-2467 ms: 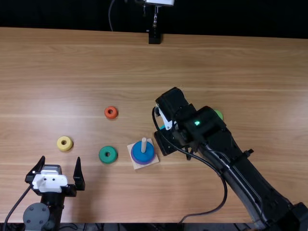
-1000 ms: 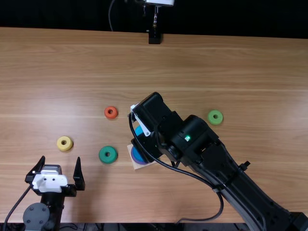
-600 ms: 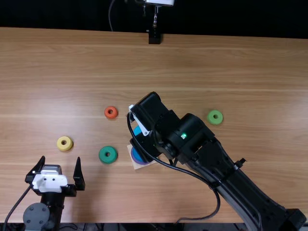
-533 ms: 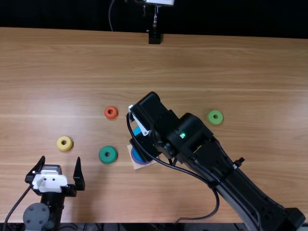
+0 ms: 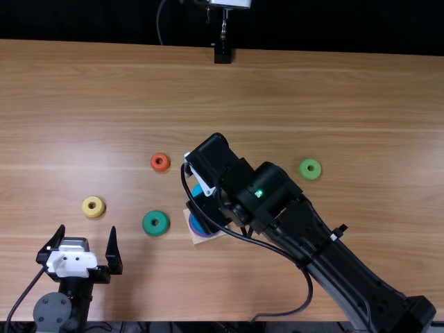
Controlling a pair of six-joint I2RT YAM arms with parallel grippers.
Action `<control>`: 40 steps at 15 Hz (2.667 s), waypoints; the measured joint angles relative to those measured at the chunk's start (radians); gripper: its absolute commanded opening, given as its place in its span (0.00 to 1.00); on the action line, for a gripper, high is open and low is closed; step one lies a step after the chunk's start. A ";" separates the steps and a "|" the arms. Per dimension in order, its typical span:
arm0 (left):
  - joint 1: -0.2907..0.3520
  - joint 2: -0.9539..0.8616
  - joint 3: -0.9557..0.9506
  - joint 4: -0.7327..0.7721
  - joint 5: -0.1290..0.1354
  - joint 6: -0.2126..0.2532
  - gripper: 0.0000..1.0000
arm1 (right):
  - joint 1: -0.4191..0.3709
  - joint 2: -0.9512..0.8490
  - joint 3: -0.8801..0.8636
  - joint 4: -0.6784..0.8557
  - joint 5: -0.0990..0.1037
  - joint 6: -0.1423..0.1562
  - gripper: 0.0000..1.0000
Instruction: Build the Hanoi tower: stack the rings onto the peg from bottom to top in this color order: purple, dark blue, light blue, dark green, light green, yellow, orange.
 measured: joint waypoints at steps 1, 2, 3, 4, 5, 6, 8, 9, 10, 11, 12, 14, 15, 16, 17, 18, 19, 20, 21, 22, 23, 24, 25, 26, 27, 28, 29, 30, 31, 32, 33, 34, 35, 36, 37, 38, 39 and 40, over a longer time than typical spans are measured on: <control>0.000 0.000 0.000 0.000 0.000 0.000 1.00 | 0.000 0.000 -0.018 0.002 0.000 0.001 0.00; 0.000 0.000 0.000 0.000 0.000 0.000 1.00 | 0.000 0.000 -0.035 0.000 -0.001 0.001 0.00; 0.000 0.000 0.000 0.000 0.000 0.000 1.00 | 0.000 0.001 -0.049 0.000 0.000 0.001 0.00; 0.000 0.000 0.000 0.000 0.000 0.000 1.00 | 0.000 0.003 -0.051 0.000 0.000 0.001 0.00; 0.000 0.000 0.000 0.000 0.000 0.000 1.00 | 0.000 0.004 -0.051 0.001 0.000 0.001 0.00; 0.000 0.000 0.000 0.000 0.000 0.000 1.00 | 0.000 0.005 -0.051 0.002 0.000 0.002 0.00; 0.000 0.000 0.000 0.000 0.000 0.000 1.00 | 0.000 0.005 -0.051 0.003 -0.001 0.004 0.00; 0.000 0.000 0.000 0.000 0.000 0.000 1.00 | 0.000 0.005 -0.051 0.003 0.000 0.004 0.00; 0.000 0.000 0.000 0.000 0.000 0.000 1.00 | 0.000 0.005 -0.051 0.003 -0.001 0.004 0.00; 0.000 0.000 0.000 0.000 0.000 0.000 1.00 | 0.000 0.005 -0.051 0.003 0.000 0.004 0.00; 0.000 0.000 0.000 0.000 0.000 0.001 1.00 | 0.000 0.005 -0.051 0.004 -0.001 0.004 0.00; 0.000 0.000 0.000 0.000 0.000 0.000 1.00 | 0.000 0.006 -0.039 0.008 -0.001 0.003 0.00; 0.000 0.000 0.000 0.000 0.000 0.000 1.00 | 0.000 0.006 -0.021 0.016 -0.001 0.003 0.00; 0.000 0.000 0.000 -0.001 0.000 0.000 1.00 | 0.000 0.006 -0.006 0.024 -0.001 0.003 0.00; 0.000 0.000 0.000 0.000 0.000 0.000 1.00 | 0.000 0.006 0.002 0.027 -0.001 0.002 0.00; 0.000 0.000 0.000 0.000 0.000 0.000 1.00 | 0.000 0.006 0.002 0.027 -0.001 0.003 0.00; 0.000 0.000 0.000 0.000 0.000 0.000 1.00 | 0.000 0.006 0.002 0.024 -0.001 0.002 0.00; 0.000 0.000 0.000 0.000 0.000 0.000 1.00 | 0.000 0.006 0.002 0.024 0.000 0.002 0.00; 0.000 0.000 0.000 0.000 0.000 0.000 1.00 | 0.000 0.006 0.002 0.024 -0.001 0.000 0.00; 0.000 0.000 0.000 0.000 0.000 0.000 1.00 | 0.000 0.006 0.002 0.023 -0.001 0.000 0.00; 0.000 0.000 0.000 0.000 0.000 0.000 1.00 | 0.000 0.006 0.002 0.023 -0.001 0.000 0.00; 0.000 0.000 0.000 0.000 0.000 0.000 1.00 | 0.000 0.006 0.002 0.022 -0.001 0.000 0.00; 0.000 0.000 0.000 0.000 0.000 0.000 1.00 | 0.000 0.006 0.002 0.022 0.000 0.000 0.00; 0.000 0.000 0.000 0.000 0.000 0.000 1.00 | 0.000 0.006 0.002 0.021 -0.001 0.000 0.00; 0.000 0.000 0.000 0.000 0.000 0.000 1.00 | 0.000 0.008 0.002 0.021 -0.001 0.000 0.00; 0.000 0.000 0.000 0.000 0.000 0.000 1.00 | 0.000 0.013 0.002 0.021 -0.001 0.000 0.00; 0.000 0.000 0.000 0.000 0.001 0.000 1.00 | 0.000 0.017 0.002 0.021 -0.001 0.000 0.00; 0.000 0.000 0.000 0.000 0.000 0.000 1.00 | 0.000 0.019 0.000 0.021 -0.001 -0.001 0.00; 0.000 0.000 0.000 0.000 0.000 0.000 1.00 | 0.000 0.019 0.000 0.021 0.000 -0.001 0.00; 0.000 0.000 0.000 0.000 0.000 0.000 1.00 | 0.000 0.019 0.000 0.020 -0.001 -0.001 0.00; 0.000 0.000 0.000 0.000 0.000 0.000 1.00 | 0.000 0.019 0.000 0.019 0.000 -0.001 0.00; 0.000 0.000 0.000 0.000 0.000 0.000 1.00 | 0.000 0.019 -0.009 0.019 0.000 -0.001 0.00; 0.000 0.000 0.000 0.000 0.000 0.000 1.00 | 0.000 0.019 -0.024 0.020 0.000 -0.002 0.00; 0.000 0.000 0.000 0.000 0.000 0.000 1.00 | 0.000 0.019 -0.047 0.021 0.000 -0.002 0.00; 0.000 0.000 0.000 0.000 0.000 0.000 1.00 | 0.000 0.019 -0.065 0.020 0.000 -0.002 0.00; 0.000 0.000 0.000 0.000 0.000 0.000 1.00 | 0.000 0.019 -0.070 0.020 -0.001 -0.003 0.00; 0.000 0.000 0.000 0.000 0.000 0.000 1.00 | 0.000 0.019 -0.070 0.022 0.000 -0.003 0.00; 0.000 0.000 0.000 0.000 0.000 0.000 1.00 | 0.000 0.019 -0.070 0.022 0.000 -0.003 0.00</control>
